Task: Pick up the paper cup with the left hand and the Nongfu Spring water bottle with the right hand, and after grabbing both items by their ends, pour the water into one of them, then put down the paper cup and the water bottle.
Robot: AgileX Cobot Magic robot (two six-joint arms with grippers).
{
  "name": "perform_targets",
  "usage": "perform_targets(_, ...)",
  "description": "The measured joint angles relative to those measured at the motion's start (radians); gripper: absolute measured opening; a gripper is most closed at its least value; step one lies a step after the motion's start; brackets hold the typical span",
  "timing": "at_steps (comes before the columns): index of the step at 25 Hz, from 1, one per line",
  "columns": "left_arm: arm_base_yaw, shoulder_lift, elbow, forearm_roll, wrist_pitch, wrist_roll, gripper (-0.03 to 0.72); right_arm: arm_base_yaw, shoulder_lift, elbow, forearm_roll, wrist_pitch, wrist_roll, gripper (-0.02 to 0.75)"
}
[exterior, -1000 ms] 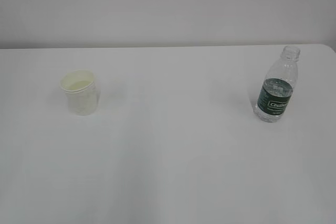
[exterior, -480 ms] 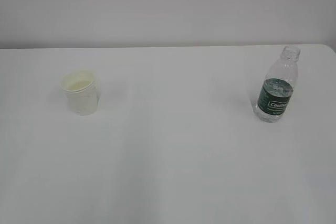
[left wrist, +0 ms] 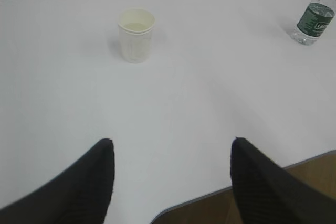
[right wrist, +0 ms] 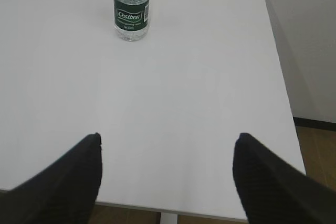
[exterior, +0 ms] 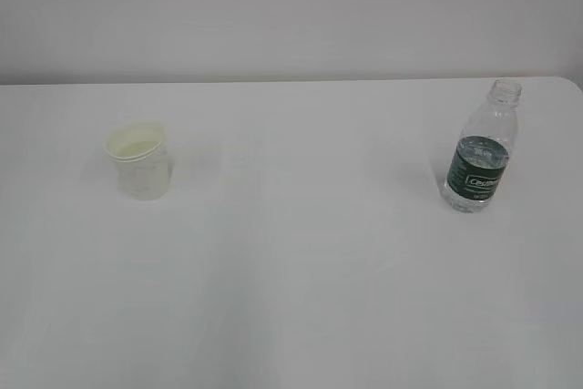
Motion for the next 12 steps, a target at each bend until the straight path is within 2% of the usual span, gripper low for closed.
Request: perform_targets(12,0.0,0.0,0.0,0.016,0.085,0.0,0.485,0.0,0.0,0.0,0.0,-0.002,0.0,0.59)
